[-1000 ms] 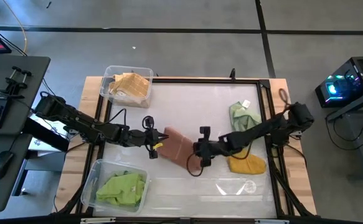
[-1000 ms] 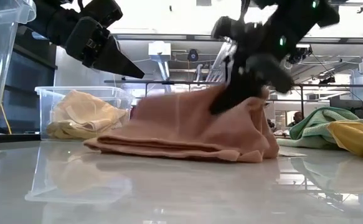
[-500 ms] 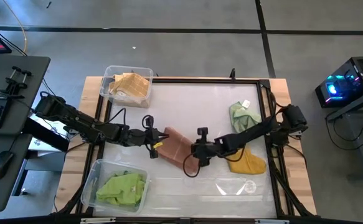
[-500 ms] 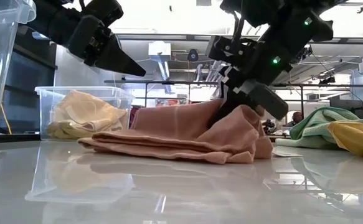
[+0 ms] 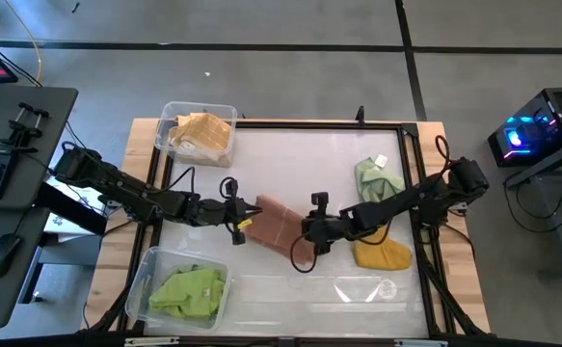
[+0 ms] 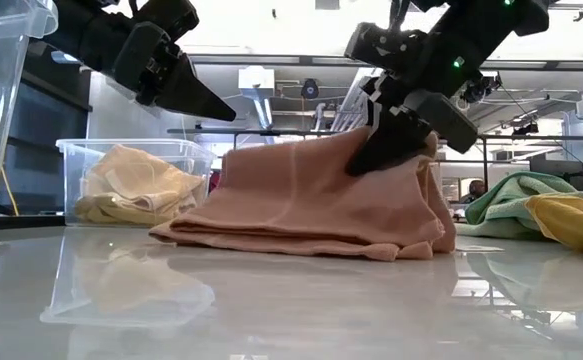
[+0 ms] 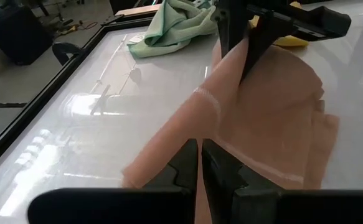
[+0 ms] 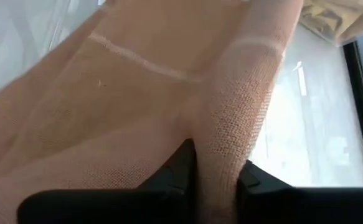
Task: Sort towels by color in basket
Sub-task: Fold the brown towel
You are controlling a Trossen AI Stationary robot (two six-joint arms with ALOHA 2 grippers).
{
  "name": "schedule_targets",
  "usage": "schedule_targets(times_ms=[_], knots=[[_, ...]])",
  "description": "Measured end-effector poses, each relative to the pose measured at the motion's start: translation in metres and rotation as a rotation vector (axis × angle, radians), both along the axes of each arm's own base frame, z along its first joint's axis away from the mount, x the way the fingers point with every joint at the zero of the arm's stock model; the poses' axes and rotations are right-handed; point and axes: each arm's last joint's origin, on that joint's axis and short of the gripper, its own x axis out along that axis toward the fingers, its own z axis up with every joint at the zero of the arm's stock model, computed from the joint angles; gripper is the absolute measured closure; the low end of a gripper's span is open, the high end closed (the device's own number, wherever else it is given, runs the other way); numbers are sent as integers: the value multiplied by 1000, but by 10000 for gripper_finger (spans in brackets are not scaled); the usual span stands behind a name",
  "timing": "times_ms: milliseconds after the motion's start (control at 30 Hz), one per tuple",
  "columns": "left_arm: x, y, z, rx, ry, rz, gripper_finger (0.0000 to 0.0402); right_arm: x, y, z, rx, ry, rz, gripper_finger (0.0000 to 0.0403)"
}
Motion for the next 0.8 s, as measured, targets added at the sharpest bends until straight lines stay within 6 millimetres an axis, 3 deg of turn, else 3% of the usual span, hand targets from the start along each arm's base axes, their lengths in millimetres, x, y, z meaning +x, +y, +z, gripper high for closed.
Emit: schedule_targets(times_ms=[133, 333, 467, 633, 800], knots=[[0, 0, 0, 0, 0, 0, 392, 2, -1, 1, 20, -18, 3, 318], [0, 0, 0, 0, 0, 0, 392, 12, 2, 8, 224, -106, 116, 234], [0, 0, 0, 0, 0, 0, 392, 16, 0, 7, 349, -115, 142, 210], [0, 0, 0, 0, 0, 0, 392, 18, 1, -6, 364, -95, 61, 241], [2, 0, -3, 0, -1, 1, 392, 13, 7, -4, 229, -107, 7, 352]])
